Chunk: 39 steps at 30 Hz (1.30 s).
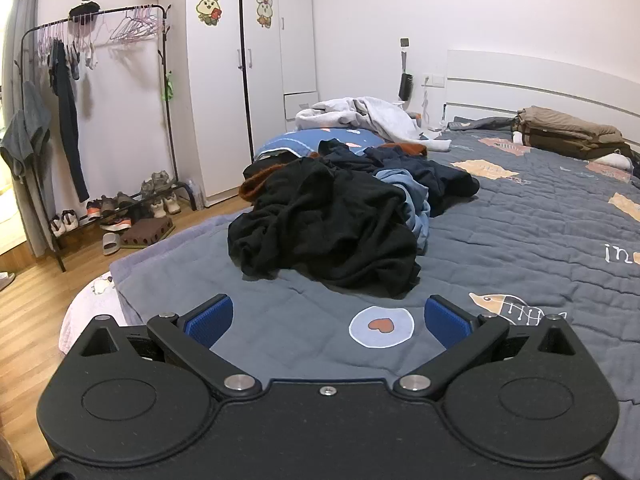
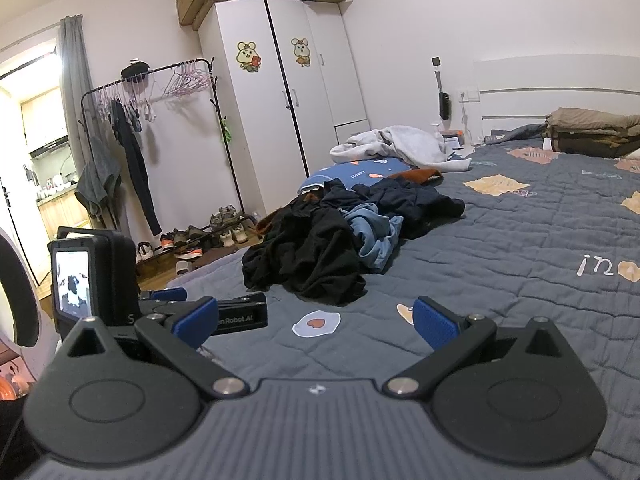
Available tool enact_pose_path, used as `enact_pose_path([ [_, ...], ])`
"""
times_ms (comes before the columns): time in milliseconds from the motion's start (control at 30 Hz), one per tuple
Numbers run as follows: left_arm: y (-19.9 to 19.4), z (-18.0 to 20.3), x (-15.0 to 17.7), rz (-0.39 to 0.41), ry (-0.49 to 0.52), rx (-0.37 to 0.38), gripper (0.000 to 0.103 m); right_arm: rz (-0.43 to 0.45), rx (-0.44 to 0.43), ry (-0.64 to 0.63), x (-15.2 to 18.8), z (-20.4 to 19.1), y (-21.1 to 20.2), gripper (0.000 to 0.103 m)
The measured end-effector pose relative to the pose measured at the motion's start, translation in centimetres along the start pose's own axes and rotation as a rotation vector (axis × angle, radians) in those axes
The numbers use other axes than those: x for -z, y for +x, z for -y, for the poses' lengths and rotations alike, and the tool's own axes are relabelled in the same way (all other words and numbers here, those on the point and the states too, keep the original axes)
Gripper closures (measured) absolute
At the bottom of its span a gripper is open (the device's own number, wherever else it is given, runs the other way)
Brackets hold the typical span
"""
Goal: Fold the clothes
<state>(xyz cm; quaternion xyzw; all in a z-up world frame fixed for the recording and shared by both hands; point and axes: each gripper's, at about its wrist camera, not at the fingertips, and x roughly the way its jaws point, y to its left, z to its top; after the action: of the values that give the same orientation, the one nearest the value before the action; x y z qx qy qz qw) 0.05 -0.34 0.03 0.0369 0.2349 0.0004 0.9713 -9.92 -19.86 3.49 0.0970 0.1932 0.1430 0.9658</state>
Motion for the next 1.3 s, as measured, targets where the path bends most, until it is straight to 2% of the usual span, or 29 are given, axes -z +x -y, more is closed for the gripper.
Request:
enact_pose_path([
  [1300, 0.39, -0.05, -0.13, -0.018, -0.004, 0.002, 0.000, -0.008, 0.002, -0.004, -0.17, 0.01, 0.12, 0.000],
])
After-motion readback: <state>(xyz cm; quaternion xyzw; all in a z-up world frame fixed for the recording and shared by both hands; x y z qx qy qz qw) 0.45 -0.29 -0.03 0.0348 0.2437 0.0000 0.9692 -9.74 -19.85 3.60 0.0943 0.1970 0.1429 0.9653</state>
